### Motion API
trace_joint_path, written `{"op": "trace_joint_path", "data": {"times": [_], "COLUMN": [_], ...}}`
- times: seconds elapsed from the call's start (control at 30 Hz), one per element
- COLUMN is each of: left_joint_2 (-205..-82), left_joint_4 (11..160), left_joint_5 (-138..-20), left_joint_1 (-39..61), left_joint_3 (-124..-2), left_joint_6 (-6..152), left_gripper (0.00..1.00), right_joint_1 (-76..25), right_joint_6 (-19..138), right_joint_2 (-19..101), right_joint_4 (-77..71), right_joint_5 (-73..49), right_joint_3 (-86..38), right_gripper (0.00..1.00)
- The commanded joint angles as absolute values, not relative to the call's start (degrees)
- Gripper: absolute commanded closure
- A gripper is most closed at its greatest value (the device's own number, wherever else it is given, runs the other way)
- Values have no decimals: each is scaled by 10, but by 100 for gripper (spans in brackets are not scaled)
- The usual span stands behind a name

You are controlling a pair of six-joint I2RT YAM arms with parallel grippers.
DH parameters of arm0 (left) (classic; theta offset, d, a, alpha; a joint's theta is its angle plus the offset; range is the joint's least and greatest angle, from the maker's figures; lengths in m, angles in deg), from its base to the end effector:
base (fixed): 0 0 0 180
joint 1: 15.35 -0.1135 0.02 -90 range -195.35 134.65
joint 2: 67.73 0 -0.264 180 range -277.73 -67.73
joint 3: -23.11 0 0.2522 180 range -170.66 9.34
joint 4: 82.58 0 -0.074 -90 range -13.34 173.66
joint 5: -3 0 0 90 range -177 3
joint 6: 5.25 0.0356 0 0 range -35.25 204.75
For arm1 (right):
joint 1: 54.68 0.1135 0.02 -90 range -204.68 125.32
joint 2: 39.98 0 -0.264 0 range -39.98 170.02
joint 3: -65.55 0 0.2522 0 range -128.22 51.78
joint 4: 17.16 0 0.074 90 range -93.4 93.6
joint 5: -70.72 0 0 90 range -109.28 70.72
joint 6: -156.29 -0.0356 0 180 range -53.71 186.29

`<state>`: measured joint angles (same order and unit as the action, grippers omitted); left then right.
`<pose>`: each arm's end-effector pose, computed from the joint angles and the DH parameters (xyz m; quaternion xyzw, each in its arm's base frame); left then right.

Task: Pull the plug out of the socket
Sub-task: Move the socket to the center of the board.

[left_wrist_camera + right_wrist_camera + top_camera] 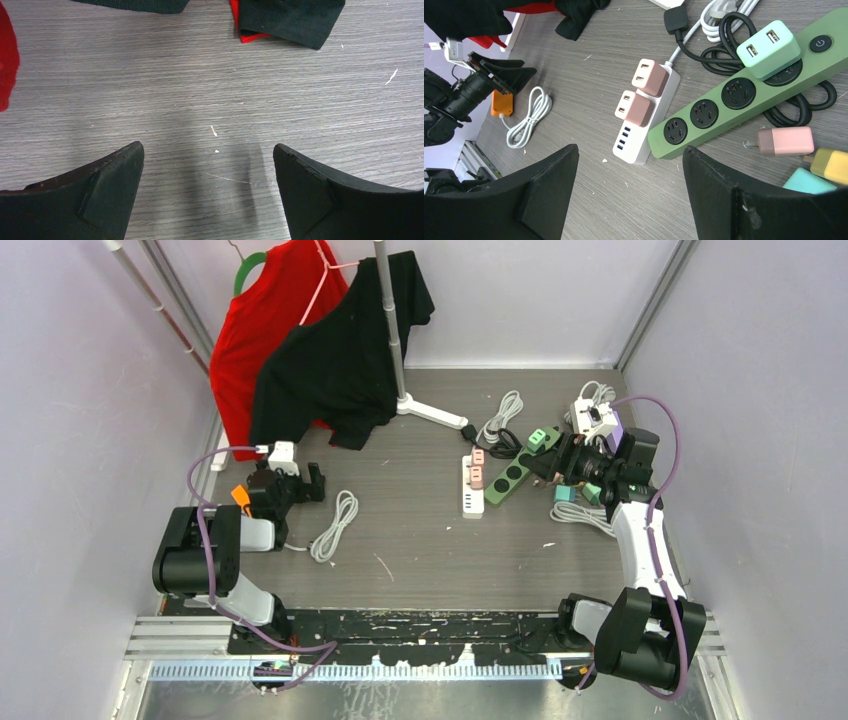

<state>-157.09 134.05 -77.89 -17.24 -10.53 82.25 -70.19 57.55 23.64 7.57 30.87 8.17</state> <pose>0.2623 0.0030 0.1334 0.0149 0.8132 -0.0678 0.5779 0.2351 -0.0369 0.2728 -0.0386 0.8145 0.3418 0.4672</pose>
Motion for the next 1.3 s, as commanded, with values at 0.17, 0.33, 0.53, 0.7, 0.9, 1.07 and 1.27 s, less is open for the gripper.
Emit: {"op": "trace_joint_path", "data": {"times": [0.17,0.33,0.53,0.7,0.9,1.07,1.27], "left_joint_2": [-1537,-1378,-1215,-1148,-1128,-1141,-1137], "left_joint_4": [1369,1178,1043,953,995,964,905], "left_joint_5": [-793,-803,-754,-756,-633,-607,-586], "left_joint_1": [-171,-168,-168,-168,-168,-168,-144], "left_joint_3": [-103,-143,-161,-179,-151,-151,-157], "left_joint_6": [824,829,816,655,512,416,380], "left_gripper": [0,0,0,0,0,0,6], "right_joint_1": [-703,-703,-687,-586,-517,-425,-345], "right_joint_6": [614,654,738,815,810,767,625], "right_joint_2": [211,210,223,247,278,312,408], "right_joint_4": [86,116,177,234,214,156,100], "right_joint_5": [315,326,324,236,183,32,-183], "right_joint_3": [54,46,28,1,5,-1,-42], "right_gripper": [19,19,19,20,19,19,19]}}
